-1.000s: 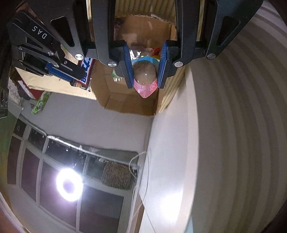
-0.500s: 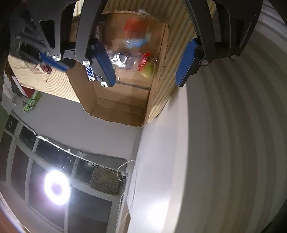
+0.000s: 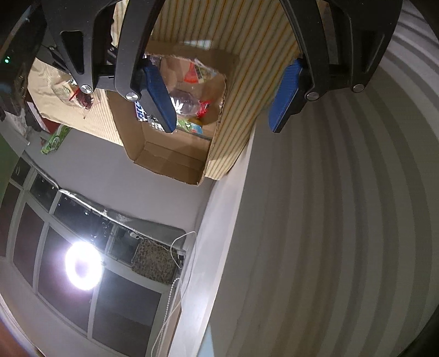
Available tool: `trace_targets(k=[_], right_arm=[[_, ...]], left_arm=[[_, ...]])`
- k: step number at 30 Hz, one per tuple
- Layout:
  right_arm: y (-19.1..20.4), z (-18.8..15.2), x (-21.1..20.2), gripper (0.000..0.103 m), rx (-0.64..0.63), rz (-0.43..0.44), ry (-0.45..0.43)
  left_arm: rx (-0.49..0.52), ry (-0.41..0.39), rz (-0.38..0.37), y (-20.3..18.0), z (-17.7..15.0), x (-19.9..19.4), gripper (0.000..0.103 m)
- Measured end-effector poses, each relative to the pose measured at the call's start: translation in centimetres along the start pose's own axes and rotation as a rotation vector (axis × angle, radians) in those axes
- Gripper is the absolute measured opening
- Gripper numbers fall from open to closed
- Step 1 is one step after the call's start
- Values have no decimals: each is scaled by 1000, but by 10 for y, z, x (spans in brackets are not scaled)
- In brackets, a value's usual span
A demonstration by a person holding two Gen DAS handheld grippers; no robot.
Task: Organize snacks
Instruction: 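Carry both snacks over the cardboard box and lower them inside, then open both tools to release the snacks and pull back toward the pile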
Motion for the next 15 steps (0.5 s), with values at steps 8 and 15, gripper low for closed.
trace_targets(k=[8,15], right_arm=[[13,2,-22,58,-19,-15,-41],[15,7,-54,101,-16,-69,-135]], left_arm=[[22,-15,-8,-3,2,-10,69],[43,-34,11,-8,1,-27,71]])
Point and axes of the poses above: each gripper's, at about its wrist camera, not at the fingertips, and x roughly the way its jaws point, y to its left, z to its top, the point moved 4 cm from there along x, roughly the way its jaws point, and after that the axes turned 6 degrees about -x, right-handed, at the moved point
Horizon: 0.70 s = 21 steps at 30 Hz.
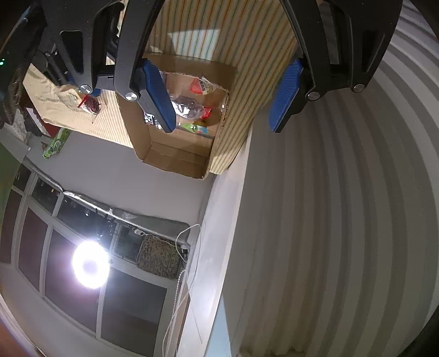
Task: Organize snacks
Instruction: 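Open both tools to release the snacks and pull back toward the pile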
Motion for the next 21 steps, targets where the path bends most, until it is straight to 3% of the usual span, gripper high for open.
trace_targets(k=[2,11,21], right_arm=[[-4,-1,-7,103,16,-8,-8],[-50,-33,-46,103,105,-77,-11],[-165,-94,-117,103,293,-290,-8]], left_arm=[[8,-9,10,-3,0,-3,77],[103,4,9,-44,-15,-9,77],[332,54,-79,-163,-62,-3,77]])
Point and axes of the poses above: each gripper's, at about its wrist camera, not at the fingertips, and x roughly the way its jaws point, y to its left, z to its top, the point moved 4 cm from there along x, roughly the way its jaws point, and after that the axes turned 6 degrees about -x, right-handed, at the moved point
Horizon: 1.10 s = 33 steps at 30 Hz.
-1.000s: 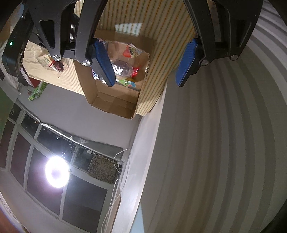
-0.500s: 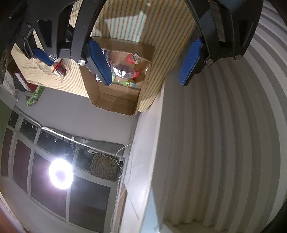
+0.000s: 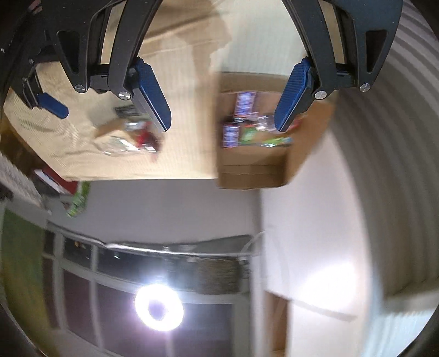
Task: Organize snacks
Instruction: 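Open both tools to release the snacks and pull back toward the pile, then grasp the red-wrapped chocolate bag with the left tool while the right tool grasps the black packet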
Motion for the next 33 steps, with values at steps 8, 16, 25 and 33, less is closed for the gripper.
trace_targets(k=[8,16,25,33], right_arm=[[-59,4,-40,103,68,-134,-38],[-47,12,-42,103,39,-120,-45],[-29,-5,0,103,-52,-75,75],[-7,-19,60,103,-153,-2,215]], left_arm=[[149,-101,-150,-91,19,-35,82],[159,-122,-180,-106,26,-36,82],[104,47,-129,-72,-20,11,82],[-33,280,-144,-51,-54,83,82]])
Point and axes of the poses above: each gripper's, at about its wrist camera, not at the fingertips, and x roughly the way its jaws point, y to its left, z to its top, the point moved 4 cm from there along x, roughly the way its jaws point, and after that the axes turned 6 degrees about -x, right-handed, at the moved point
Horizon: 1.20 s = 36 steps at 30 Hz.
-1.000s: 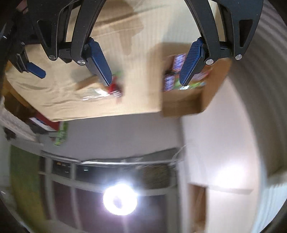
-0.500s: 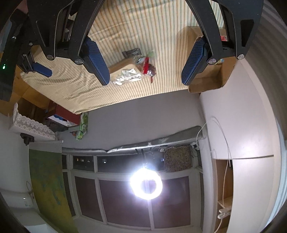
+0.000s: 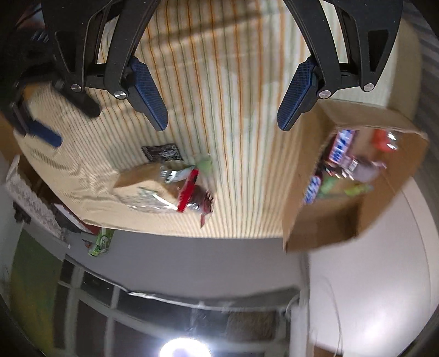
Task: Organize snacks
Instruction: 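Grasp the red-wrapped chocolate bag with the left tool while the right tool grasps the black packet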
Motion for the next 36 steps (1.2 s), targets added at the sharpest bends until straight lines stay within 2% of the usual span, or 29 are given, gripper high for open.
trace_targets(k=[3,7,15,18,22,24,25,26,27,29,31,32,36], right_arm=[[8,8,16,103,-55,28,24],[16,21,35,103,-101,67,56],[13,40,65,103,-88,121,105],[15,41,71,98,-97,134,119],[18,39,79,85,-102,152,141],[17,39,80,82,-95,162,143],[17,39,80,77,-90,167,140],[17,39,81,67,-87,172,141],[16,39,82,62,-85,169,139],[15,39,80,44,-81,167,130],[14,38,78,33,-73,176,117],[13,38,76,28,-69,180,114],[12,33,70,20,-73,176,112]], left_arm=[[-81,53,-55,4,11,20,82],[-165,81,-98,5,35,34,82],[-144,103,-142,-17,77,58,82],[-177,150,-132,-13,82,80,82],[-219,214,-157,-9,81,96,81],[-231,219,-166,-9,80,100,80],[-230,217,-167,-9,79,101,79],[-228,217,-171,-9,79,102,74],[-225,216,-180,-10,79,104,70],[-215,214,-202,-13,77,104,52],[-198,193,-211,-17,75,100,46],[-193,180,-214,-18,76,98,45],[-181,139,-230,-14,72,86,39]])
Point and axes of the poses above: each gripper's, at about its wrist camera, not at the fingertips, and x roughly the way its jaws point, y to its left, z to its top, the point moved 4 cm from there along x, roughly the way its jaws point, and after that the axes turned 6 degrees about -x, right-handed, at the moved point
